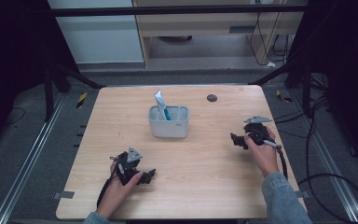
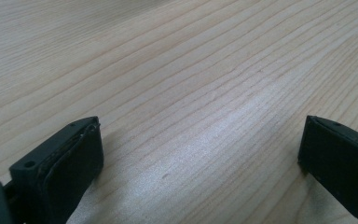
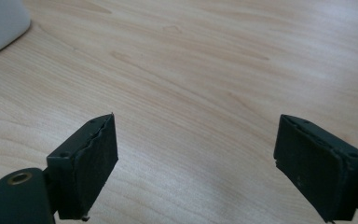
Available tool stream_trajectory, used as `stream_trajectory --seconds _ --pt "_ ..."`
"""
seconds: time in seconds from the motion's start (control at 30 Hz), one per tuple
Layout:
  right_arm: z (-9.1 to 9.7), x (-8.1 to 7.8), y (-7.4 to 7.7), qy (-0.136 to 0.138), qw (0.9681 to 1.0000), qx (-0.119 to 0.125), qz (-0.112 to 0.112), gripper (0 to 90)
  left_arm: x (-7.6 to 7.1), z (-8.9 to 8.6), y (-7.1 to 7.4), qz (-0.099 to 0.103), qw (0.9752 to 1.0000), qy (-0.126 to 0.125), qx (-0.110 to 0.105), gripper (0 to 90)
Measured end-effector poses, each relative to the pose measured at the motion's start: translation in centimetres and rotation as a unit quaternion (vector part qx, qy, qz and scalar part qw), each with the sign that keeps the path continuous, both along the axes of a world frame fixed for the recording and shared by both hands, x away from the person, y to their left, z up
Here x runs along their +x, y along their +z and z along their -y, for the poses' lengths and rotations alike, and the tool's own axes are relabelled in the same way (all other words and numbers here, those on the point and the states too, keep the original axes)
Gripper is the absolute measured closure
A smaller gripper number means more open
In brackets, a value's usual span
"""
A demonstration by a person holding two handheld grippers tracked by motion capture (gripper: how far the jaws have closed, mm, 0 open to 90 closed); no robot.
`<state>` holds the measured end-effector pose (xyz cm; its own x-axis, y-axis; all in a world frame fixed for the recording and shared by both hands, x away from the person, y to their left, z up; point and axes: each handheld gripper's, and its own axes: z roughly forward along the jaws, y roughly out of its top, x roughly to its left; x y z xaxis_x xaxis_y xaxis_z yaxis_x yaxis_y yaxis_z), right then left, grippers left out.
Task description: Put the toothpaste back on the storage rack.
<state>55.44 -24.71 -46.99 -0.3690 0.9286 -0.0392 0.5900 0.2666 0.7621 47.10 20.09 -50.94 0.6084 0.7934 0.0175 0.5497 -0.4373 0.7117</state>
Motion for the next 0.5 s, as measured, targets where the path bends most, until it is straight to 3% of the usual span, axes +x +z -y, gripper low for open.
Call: stream_trajectory --seconds 0.2,0.5 --pt "-0.1 0.1 -1.3 -0.002 1.0 -0.009 -0.003 12.8 0.0 0.0 0.0 0.0 1.0 0.0 0.0 0.0" --pt "-0.2 0.9 -3.2 -0.02 0.9996 0.013 -0.014 11.8 0.0 0.0 0.0 0.0 1.0 0.0 0.0 0.0"
